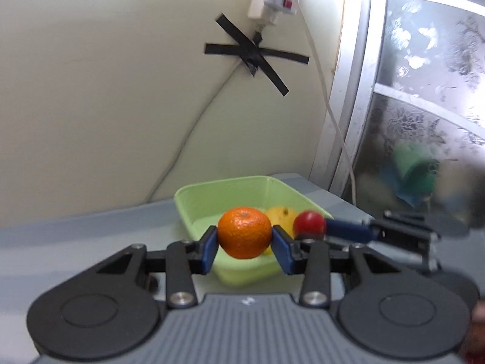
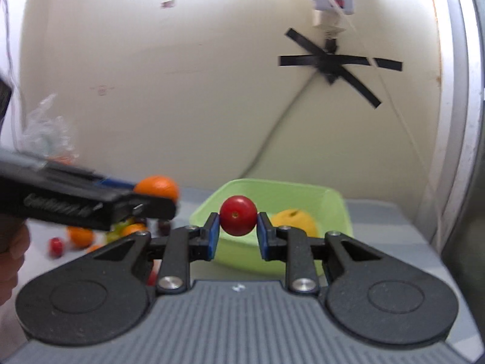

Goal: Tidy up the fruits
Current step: 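Carry the mandarin and red tomato over the basket and open both tools, then grasp an orange cherry tomato with the left tool while the right tool grasps a red one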

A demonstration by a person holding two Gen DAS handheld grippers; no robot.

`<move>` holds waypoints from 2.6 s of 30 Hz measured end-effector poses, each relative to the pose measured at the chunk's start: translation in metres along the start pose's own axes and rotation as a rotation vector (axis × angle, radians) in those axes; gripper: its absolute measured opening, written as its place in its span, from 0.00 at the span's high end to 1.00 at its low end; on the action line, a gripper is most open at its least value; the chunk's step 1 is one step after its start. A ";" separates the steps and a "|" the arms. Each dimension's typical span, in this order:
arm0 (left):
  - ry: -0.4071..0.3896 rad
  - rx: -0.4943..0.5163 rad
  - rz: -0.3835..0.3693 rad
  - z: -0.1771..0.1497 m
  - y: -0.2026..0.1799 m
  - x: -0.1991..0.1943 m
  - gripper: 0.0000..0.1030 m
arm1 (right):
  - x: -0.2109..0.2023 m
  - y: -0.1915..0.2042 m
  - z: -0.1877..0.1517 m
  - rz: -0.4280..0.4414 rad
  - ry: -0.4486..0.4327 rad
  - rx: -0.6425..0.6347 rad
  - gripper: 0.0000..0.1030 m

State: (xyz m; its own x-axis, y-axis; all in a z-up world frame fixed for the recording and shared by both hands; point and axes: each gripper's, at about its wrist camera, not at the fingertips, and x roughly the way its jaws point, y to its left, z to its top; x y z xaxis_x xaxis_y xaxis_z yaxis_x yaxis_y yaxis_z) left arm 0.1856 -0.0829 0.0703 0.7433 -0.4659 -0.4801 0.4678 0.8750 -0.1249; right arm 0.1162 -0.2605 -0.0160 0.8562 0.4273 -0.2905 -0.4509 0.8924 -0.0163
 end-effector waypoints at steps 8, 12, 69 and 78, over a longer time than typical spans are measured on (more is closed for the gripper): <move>0.123 0.009 0.020 0.006 -0.001 0.054 0.55 | 0.037 -0.008 -0.011 -0.028 0.041 -0.029 0.70; 0.086 -0.049 0.015 0.009 0.015 0.034 0.51 | 0.032 -0.013 -0.013 -0.044 0.017 -0.020 0.59; 0.193 -0.033 0.142 -0.072 0.013 -0.004 0.69 | -0.012 0.003 -0.027 0.170 0.242 -0.061 0.70; 0.072 -0.020 0.070 -0.043 0.002 -0.023 0.69 | -0.034 -0.007 -0.008 0.162 0.100 -0.024 0.70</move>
State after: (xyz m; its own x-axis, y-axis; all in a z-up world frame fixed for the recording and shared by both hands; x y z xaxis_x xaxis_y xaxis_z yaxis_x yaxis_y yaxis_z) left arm 0.1483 -0.0647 0.0435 0.7371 -0.3939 -0.5492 0.4059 0.9077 -0.1061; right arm 0.0887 -0.2825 -0.0133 0.7431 0.5475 -0.3848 -0.5878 0.8089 0.0158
